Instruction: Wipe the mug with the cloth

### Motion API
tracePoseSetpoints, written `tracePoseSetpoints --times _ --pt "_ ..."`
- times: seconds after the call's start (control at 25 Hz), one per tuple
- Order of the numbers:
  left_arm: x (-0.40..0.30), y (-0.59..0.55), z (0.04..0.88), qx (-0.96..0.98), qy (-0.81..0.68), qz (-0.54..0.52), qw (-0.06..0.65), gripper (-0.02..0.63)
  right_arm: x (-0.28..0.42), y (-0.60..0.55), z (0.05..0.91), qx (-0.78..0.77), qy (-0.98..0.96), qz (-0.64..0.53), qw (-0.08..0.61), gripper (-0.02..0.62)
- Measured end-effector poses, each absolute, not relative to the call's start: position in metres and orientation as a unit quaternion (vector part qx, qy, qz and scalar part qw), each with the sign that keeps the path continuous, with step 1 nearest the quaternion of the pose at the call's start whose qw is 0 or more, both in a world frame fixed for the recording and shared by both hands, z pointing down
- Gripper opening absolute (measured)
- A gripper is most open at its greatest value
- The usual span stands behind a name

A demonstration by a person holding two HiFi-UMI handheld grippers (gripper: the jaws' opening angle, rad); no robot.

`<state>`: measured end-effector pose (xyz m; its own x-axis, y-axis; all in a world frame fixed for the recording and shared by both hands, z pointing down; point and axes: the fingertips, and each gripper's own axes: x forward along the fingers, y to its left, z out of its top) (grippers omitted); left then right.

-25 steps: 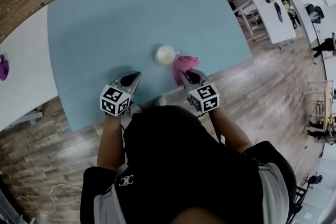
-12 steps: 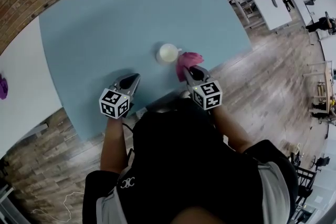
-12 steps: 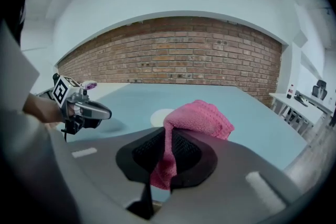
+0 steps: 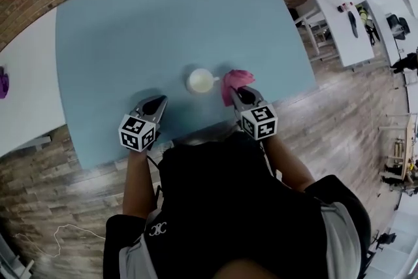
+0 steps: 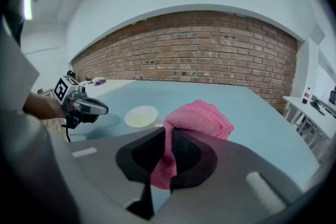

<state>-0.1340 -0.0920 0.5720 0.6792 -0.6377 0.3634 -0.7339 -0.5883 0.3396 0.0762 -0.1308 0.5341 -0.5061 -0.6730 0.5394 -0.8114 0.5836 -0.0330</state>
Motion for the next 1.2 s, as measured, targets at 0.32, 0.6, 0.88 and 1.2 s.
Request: tracePoseSetpoints --times 0.32,0.6,0.88,1.2 --pt "-0.087 -0.089 0.580 0.850 -0.448 0.142 0.236 0.005 0.116 -0.168 0.561 0.343 -0.895 0.147 0.245 0.037" --pt "-0.017 -0.092 0.554 0.813 -0.524 0.115 0.227 0.005 0.172 -0.192 0.561 0.255 -0.935 0.163 0.187 0.037" --pt "0.079 -0.091 0.534 0.775 -0.579 0.089 0.238 0.005 0.244 -0.188 0.537 0.189 -0.955 0.139 0.181 0.037" --pt "0.132 -0.082 0.521 0.781 -0.569 0.078 0.245 0.005 0.278 -0.196 0.522 0.216 -0.946 0.194 0.144 0.037"
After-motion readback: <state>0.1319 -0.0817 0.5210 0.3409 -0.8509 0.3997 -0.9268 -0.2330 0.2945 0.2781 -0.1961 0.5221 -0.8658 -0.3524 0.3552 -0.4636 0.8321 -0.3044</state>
